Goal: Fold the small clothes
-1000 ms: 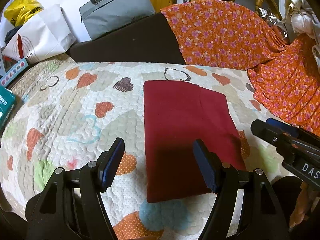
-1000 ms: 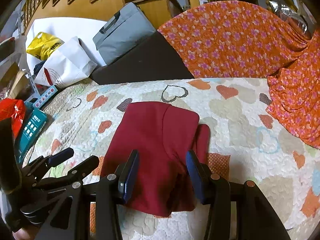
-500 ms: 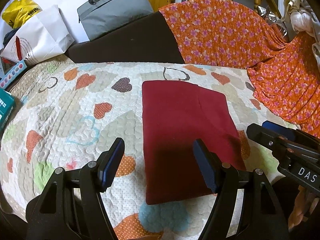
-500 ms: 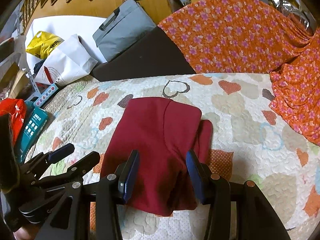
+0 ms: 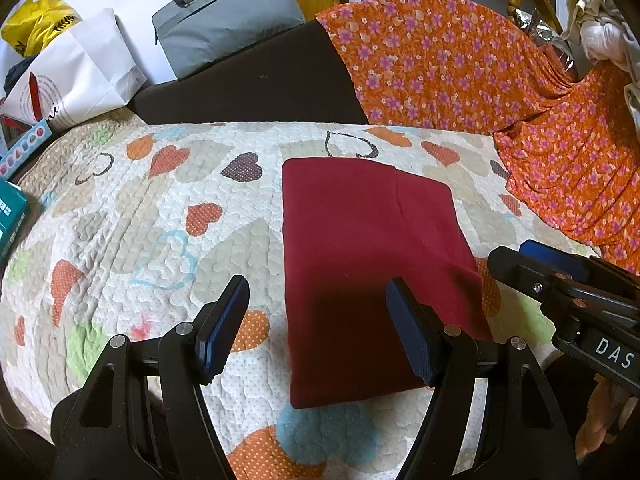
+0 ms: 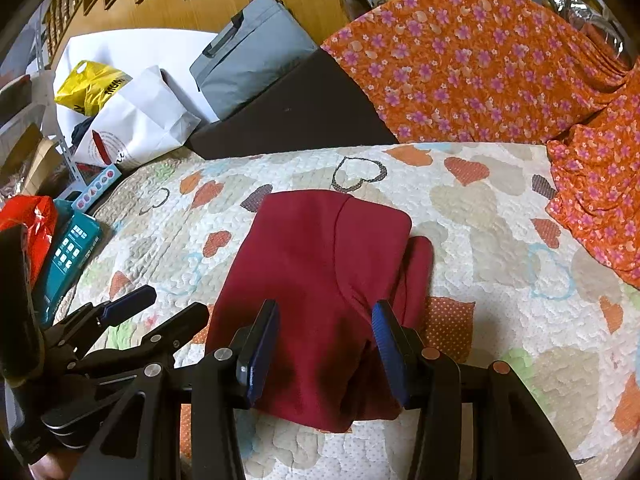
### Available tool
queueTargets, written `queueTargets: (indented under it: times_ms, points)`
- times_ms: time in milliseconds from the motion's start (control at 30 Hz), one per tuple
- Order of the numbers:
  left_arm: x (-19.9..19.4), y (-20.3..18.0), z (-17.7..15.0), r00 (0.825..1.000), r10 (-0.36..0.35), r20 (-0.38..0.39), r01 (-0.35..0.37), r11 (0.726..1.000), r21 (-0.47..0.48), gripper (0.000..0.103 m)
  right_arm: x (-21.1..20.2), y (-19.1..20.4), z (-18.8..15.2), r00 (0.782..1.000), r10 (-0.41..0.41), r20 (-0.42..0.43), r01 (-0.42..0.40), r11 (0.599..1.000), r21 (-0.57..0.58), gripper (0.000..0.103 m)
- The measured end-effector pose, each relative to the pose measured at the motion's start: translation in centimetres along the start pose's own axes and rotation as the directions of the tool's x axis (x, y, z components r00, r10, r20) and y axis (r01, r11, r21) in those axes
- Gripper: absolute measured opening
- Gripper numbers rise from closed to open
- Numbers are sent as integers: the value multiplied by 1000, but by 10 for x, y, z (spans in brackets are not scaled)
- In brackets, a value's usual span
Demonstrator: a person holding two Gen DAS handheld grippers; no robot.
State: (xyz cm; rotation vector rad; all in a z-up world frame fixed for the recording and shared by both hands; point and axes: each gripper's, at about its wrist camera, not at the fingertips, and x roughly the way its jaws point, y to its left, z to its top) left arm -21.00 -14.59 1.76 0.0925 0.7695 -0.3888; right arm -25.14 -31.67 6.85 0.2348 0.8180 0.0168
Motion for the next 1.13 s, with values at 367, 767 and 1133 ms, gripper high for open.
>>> queueTargets:
  times_ms: [367,767,1133]
  points:
    - [0,0,0,1000,0,-3,0,1000,0,71,3,2,-1,1000,6,-8,-6,1000,-3,46]
    - [5,-2,-3,1000,-6,-12,6,1000,6,71,7,2,-2,1000,11,-25,-11,1000,-1,46]
    - [12,0,-4,1000,-14,-25,14,1000,11,71,12,-1,-3,999,14,-37,-14,1000,3,46]
